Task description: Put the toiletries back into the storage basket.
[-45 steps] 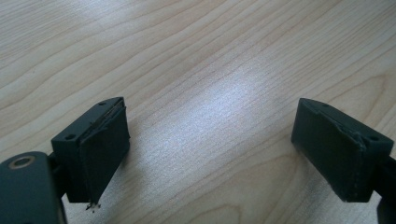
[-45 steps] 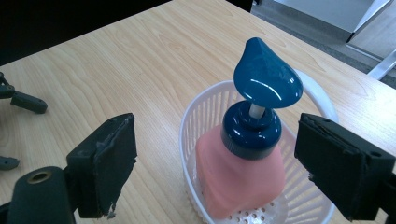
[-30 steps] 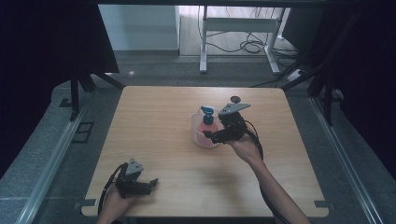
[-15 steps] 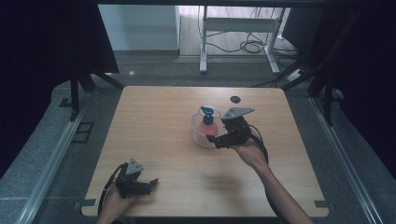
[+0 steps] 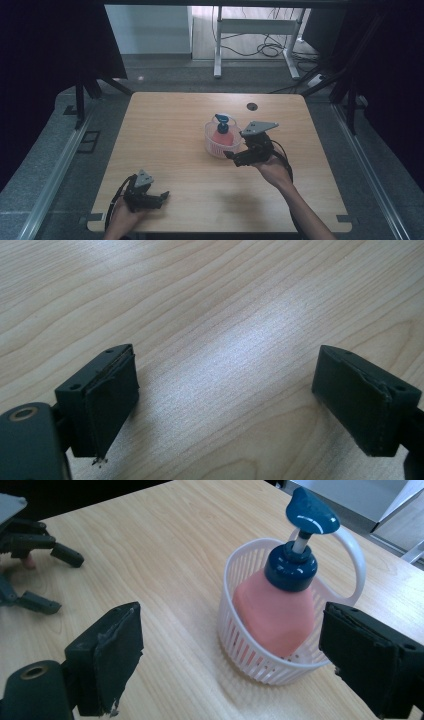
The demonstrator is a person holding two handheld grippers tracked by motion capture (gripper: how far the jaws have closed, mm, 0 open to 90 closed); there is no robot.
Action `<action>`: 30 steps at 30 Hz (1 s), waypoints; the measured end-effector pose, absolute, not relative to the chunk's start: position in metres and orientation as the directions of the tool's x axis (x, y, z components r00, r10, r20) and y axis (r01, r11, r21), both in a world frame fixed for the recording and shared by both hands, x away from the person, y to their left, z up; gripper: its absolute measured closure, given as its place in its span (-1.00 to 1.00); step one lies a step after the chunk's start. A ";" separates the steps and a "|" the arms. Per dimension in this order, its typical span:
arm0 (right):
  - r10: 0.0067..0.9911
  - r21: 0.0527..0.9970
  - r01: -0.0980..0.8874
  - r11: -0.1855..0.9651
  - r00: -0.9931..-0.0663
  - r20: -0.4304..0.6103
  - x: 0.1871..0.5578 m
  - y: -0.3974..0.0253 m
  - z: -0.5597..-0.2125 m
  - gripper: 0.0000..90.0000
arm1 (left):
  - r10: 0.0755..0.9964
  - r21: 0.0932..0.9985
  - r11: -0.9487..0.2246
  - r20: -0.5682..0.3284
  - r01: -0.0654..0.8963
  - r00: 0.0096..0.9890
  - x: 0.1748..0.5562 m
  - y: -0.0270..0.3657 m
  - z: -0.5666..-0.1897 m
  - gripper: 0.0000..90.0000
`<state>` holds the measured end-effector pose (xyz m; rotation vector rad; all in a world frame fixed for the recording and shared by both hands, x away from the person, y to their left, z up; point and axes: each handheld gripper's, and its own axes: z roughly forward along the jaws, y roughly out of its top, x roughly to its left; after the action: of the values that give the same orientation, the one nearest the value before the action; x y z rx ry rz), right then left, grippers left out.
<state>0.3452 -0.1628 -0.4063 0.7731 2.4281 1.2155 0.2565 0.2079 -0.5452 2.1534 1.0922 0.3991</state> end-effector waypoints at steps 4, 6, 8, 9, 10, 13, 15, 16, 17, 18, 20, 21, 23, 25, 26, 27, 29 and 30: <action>0.588 0.804 0.319 0.502 -0.807 -0.046 0.339 -0.165 -0.408 -0.77 | 0.799 0.691 -0.416 -0.032 0.590 0.601 0.256 0.208 -0.545 -0.75; 0.586 0.804 0.317 0.502 -0.809 -0.047 0.336 -0.166 -0.408 -0.77 | 0.799 0.692 -0.416 -0.032 0.590 0.600 0.256 0.208 -0.545 -0.75; 0.584 0.803 0.318 0.504 -0.810 -0.046 0.333 -0.168 -0.410 -0.77 | 0.799 0.692 -0.416 -0.032 0.591 0.600 0.256 0.208 -0.545 -0.75; 0.585 0.804 0.317 0.503 -0.809 -0.047 0.332 -0.169 -0.411 -0.77 | 0.799 0.691 -0.416 -0.032 0.591 0.600 0.256 0.208 -0.545 -0.75; 0.585 0.803 0.318 0.503 -0.809 -0.046 0.331 -0.170 -0.412 -0.77 | 0.800 0.691 -0.416 -0.032 0.591 0.600 0.256 0.208 -0.545 -0.75; 0.585 0.803 0.322 0.501 -0.810 -0.040 0.327 -0.175 -0.415 -0.77 | 0.799 0.691 -0.416 -0.032 0.591 0.600 0.256 0.208 -0.545 -0.75; 0.589 0.803 0.325 0.500 -0.807 -0.039 0.324 -0.178 -0.417 -0.77 | 0.800 0.691 -0.416 -0.032 0.591 0.600 0.256 0.208 -0.545 -0.75; 0.591 0.803 0.326 0.499 -0.806 -0.041 0.323 -0.180 -0.418 -0.77 | 0.800 0.691 -0.416 -0.032 0.591 0.600 0.256 0.208 -0.545 -0.75; 0.592 0.803 0.328 0.498 -0.805 -0.039 0.322 -0.181 -0.419 -0.77 | 0.800 0.691 -0.416 -0.032 0.591 0.599 0.256 0.208 -0.545 -0.75; 0.594 0.803 0.330 0.497 -0.804 -0.037 0.321 -0.183 -0.420 -0.77 | 0.800 0.691 -0.416 -0.032 0.591 0.599 0.256 0.208 -0.545 -0.75; 0.595 0.799 0.332 0.502 -0.803 -0.040 0.318 -0.186 -0.423 -0.77 | 0.800 0.691 -0.415 -0.032 0.592 0.599 0.256 0.208 -0.545 -0.75; 0.597 0.794 0.332 0.508 -0.801 -0.047 0.317 -0.188 -0.424 -0.77 | 0.800 0.691 -0.416 -0.032 0.591 0.599 0.256 0.208 -0.545 -0.75; 0.598 0.786 0.331 0.522 -0.799 -0.061 0.314 -0.191 -0.427 -0.77 | 0.800 0.691 -0.416 -0.031 0.591 0.599 0.256 0.208 -0.545 -0.75; 0.602 0.785 0.331 0.523 -0.796 -0.065 0.311 -0.194 -0.429 -0.78 | 0.800 0.691 -0.416 -0.031 0.591 0.599 0.256 0.208 -0.545 -0.75; 0.602 0.785 0.333 0.522 -0.796 -0.062 0.310 -0.196 -0.430 -0.78 | 0.800 0.691 -0.416 -0.031 0.591 0.599 0.256 0.208 -0.545 -0.75; 0.603 0.786 0.335 0.520 -0.795 -0.060 0.308 -0.198 -0.431 -0.79 | 0.800 0.691 -0.416 -0.031 0.591 0.599 0.256 0.208 -0.545 -0.75; 0.606 0.785 0.338 0.519 -0.793 -0.059 0.306 -0.201 -0.432 -0.81 | 0.800 0.691 -0.415 -0.031 0.592 0.599 0.256 0.208 -0.545 -0.75; 0.608 0.785 0.342 0.516 -0.792 -0.055 0.305 -0.202 -0.433 -0.82 | 0.800 0.691 -0.415 -0.032 0.592 0.599 0.256 0.208 -0.545 -0.75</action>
<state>0.3051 -0.2025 -0.4331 0.7916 2.4384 1.1572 0.2562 0.2076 -0.5451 2.1529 1.0955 0.4002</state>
